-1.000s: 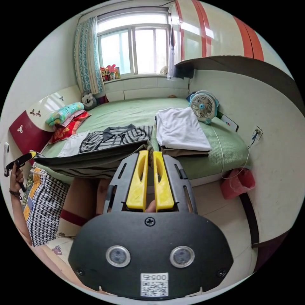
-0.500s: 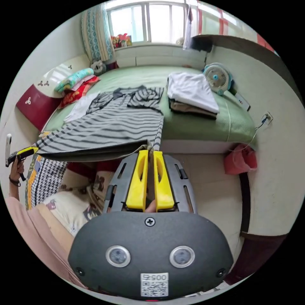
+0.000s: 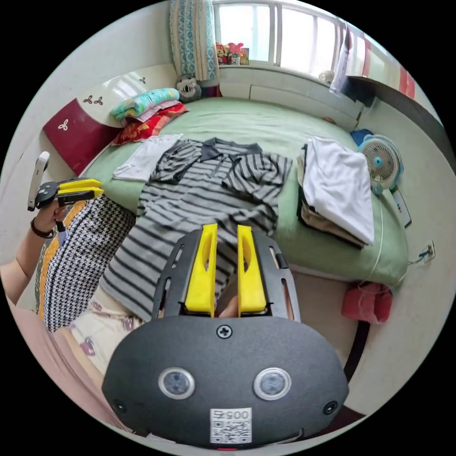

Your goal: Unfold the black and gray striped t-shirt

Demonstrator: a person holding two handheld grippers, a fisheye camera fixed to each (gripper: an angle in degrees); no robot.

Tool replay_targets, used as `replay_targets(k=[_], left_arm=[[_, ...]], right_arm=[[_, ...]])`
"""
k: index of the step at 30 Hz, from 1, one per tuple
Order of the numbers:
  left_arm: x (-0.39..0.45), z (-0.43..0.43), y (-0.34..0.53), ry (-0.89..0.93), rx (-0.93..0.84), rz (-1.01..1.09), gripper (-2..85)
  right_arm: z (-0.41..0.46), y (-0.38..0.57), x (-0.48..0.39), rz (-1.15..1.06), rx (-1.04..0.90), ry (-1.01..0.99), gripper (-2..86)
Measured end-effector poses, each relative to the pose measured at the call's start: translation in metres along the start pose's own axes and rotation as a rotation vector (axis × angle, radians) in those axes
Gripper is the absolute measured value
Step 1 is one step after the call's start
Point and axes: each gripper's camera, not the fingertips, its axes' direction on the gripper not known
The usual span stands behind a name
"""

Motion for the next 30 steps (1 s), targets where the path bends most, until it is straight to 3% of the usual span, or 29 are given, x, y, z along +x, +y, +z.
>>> replay_targets(k=[4, 8, 18, 23, 30], left_arm=[[-0.002, 0.057, -0.083, 0.08, 0.021, -0.004, 11.9], [-0.007, 0.124, -0.156, -0.001, -0.037, 0.0, 13.1], [-0.032, 0.252, -0.225, -0.026, -0.171, -0.117, 12.0], [-0.04, 0.268, -0.228, 0.001, -0.199, -0.126, 4.8], [-0.083, 0.205, -0.23, -0.017, -0.094, -0.172, 3.5]], right_arm=[[0.05, -0.065, -0.008, 0.0, 0.009, -0.012, 9.3], [0.118, -0.135, -0.01, 0.0, -0.034, -0.004, 11.3], [0.272, -0.227, -0.002, 0.069, -0.266, 0.099, 8.6], [0.28, -0.225, 0.012, 0.119, -0.238, 0.096, 0.6], [0.205, -0.228, 0.064, 0.19, -0.079, 0.037, -0.8]])
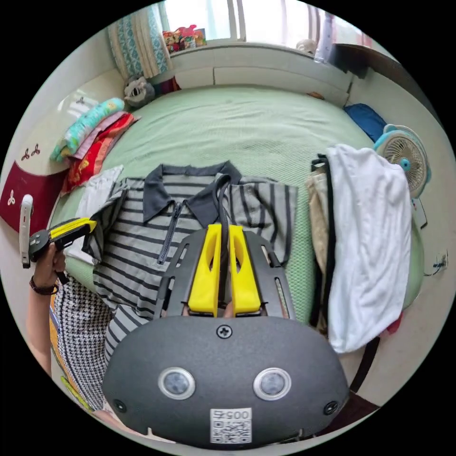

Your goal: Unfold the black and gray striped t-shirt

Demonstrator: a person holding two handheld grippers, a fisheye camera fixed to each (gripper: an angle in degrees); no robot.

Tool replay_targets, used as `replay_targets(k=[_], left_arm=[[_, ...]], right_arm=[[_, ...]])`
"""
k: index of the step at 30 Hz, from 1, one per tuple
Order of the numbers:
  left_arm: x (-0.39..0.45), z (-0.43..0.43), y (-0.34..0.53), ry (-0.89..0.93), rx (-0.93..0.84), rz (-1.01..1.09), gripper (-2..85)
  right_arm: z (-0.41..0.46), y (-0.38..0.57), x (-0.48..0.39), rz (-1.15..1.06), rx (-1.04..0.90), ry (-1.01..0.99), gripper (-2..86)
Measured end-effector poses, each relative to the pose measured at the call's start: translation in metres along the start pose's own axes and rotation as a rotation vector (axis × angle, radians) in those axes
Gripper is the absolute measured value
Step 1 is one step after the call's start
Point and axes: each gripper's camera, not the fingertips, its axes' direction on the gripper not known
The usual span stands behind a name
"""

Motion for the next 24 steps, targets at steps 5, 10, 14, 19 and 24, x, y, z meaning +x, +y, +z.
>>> replay_targets(k=[5, 10, 14, 19, 24], left_arm=[[-0.105, -0.048, 0.044, -0.116, 0.06, -0.271, 3.7], [-0.179, -0.04, 0.119, -0.162, 0.013, -0.572, 2.1], [-0.159, -0.059, 0.15, -0.146, 0.064, -0.531, 0.1], [-0.056, -0.088, 0.165, -0.036, 0.142, -0.35, -0.6], [0.054, -0.07, 0.203, 0.138, 0.136, -0.267, -0.6]], right_arm=[[-0.07, 0.02, 0.094, 0.192, 0.115, 0.062, -0.6], [-0.084, 0.074, 0.167, 0.383, 0.044, 0.124, -0.1], [-0.106, 0.115, 0.159, 0.386, 0.127, 0.104, -0.1], [-0.121, 0.143, 0.066, 0.215, 0.194, 0.07, -0.7], [-0.084, 0.205, -0.05, 0.165, 0.229, -0.036, -1.0]])
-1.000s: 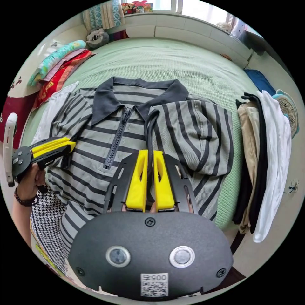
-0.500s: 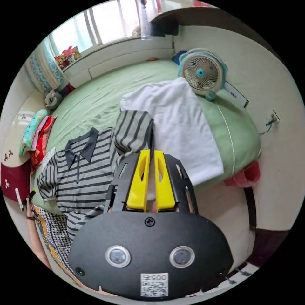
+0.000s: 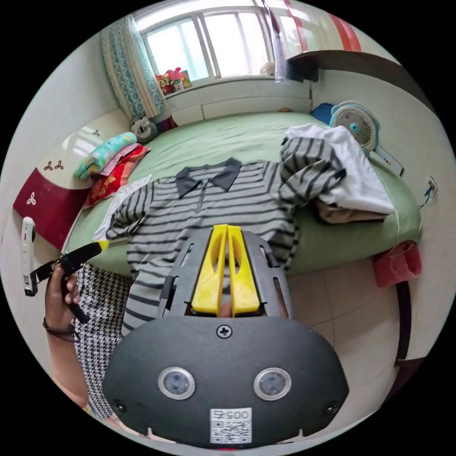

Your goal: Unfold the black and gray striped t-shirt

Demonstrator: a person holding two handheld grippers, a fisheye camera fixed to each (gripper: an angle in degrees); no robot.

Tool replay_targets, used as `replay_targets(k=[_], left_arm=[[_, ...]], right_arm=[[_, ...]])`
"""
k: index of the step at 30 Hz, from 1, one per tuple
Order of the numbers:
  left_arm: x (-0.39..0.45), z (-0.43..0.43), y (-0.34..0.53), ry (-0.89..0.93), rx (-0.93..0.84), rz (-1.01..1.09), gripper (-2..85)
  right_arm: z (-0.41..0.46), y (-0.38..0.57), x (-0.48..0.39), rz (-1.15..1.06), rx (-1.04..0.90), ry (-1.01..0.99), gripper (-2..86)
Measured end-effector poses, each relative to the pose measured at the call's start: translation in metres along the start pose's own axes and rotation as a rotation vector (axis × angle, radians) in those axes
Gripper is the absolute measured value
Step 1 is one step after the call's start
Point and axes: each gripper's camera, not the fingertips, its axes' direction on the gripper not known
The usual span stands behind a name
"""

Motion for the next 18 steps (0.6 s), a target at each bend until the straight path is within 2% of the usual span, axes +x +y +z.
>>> replay_targets(k=[2, 9, 12, 18], left_arm=[[0.034, 0.014, 0.031, -0.039, 0.028, 0.015, -0.7], [0.073, 0.054, 0.07, -0.19, -0.028, 0.044, -0.6], [0.076, 0.063, 0.082, -0.207, -0.012, 0.034, -0.6], [0.093, 0.069, 0.097, -0.268, -0.003, 0.082, -0.6]], right_arm=[[0.017, 0.023, -0.026, -0.024, -0.074, -0.035, -1.0], [0.046, 0.065, -0.077, -0.084, -0.164, 0.088, -1.0], [0.047, 0.078, -0.083, -0.112, -0.092, 0.117, -1.0], [0.049, 0.088, -0.088, -0.107, -0.075, 0.093, -1.0]])
